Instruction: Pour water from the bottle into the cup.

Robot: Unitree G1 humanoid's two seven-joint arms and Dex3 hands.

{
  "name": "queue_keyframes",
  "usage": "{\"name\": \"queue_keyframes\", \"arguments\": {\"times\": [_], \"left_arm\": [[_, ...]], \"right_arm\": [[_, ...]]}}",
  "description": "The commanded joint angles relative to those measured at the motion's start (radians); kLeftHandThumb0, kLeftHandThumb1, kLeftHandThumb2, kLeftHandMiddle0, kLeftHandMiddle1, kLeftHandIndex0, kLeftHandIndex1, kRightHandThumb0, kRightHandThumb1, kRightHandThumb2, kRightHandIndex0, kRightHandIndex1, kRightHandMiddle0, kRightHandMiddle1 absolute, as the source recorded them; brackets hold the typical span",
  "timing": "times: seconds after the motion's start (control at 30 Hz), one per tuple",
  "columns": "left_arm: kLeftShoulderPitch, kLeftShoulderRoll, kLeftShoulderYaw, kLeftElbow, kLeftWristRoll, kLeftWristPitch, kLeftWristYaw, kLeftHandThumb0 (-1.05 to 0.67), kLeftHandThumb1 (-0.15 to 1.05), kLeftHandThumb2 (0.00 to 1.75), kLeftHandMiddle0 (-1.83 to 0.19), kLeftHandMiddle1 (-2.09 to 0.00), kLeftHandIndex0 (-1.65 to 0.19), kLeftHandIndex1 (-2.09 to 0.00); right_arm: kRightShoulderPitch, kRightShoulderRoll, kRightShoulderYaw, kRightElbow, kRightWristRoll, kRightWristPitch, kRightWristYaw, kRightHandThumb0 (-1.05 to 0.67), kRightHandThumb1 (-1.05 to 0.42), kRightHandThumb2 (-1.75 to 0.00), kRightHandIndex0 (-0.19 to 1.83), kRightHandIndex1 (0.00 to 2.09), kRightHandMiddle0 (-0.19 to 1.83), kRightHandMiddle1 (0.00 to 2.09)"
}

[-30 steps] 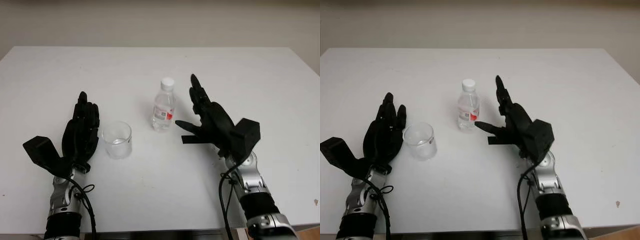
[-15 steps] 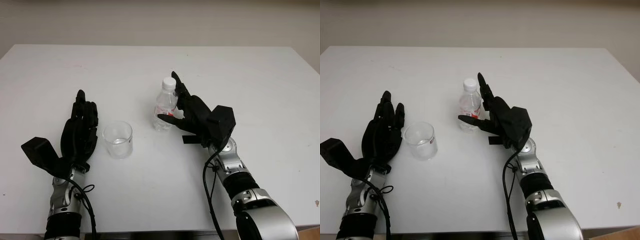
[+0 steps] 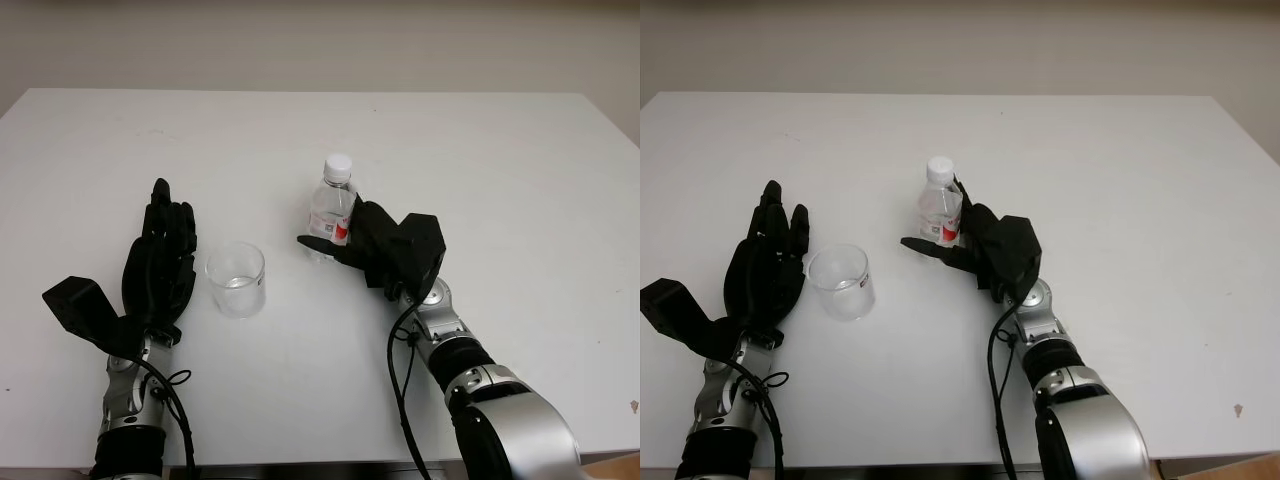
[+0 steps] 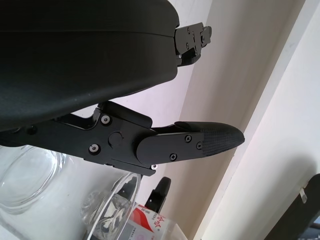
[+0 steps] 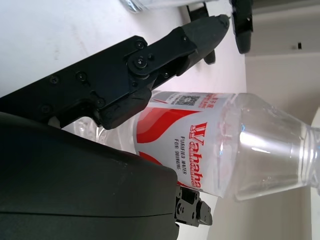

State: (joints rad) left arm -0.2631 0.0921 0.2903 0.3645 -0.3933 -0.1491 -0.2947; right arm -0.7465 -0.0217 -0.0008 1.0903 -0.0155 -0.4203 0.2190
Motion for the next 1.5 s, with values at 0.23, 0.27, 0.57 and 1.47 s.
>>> {"name": "queue_keyframes", "arguments": {"times": [0.23,0.27,0.57,1.47], "left_arm": [[0.033,-0.011,-0.005,0.006,0.004,-0.010,-0.002,-0.69,1.05,0.44,0.18,-0.05,0.17,-0.06],[0.034,-0.010,-0.005,0.005,0.004,-0.010,-0.003,-0.69,1.05,0.44,0.18,-0.05,0.17,-0.06],[0.009,0.050,-0.010,-0.020,0.053,0.022,0.023,-0.71,1.05,0.48,0.16,-0.06,0.15,-0.06],[-0.165,0.159,-0.018,0.173,0.129,0.020,0.014,-0.70,1.05,0.54,0.13,-0.06,0.13,-0.06]], "right_arm": [[-0.047,0.052,-0.014,0.043,-0.007,-0.018,-0.085,-0.49,-0.96,-0.08,0.52,2.04,0.31,2.05],[-0.047,0.053,-0.014,0.045,-0.008,-0.020,-0.081,-0.50,-1.00,-0.08,0.67,2.07,0.41,2.07],[-0.049,0.033,0.021,0.047,-0.079,-0.045,-0.141,-0.48,-1.05,-0.43,1.60,2.09,1.22,2.09],[-0.196,-0.136,0.200,0.067,-0.378,-0.140,-0.363,-0.41,-1.05,-0.33,1.25,2.09,0.96,2.09]]}}
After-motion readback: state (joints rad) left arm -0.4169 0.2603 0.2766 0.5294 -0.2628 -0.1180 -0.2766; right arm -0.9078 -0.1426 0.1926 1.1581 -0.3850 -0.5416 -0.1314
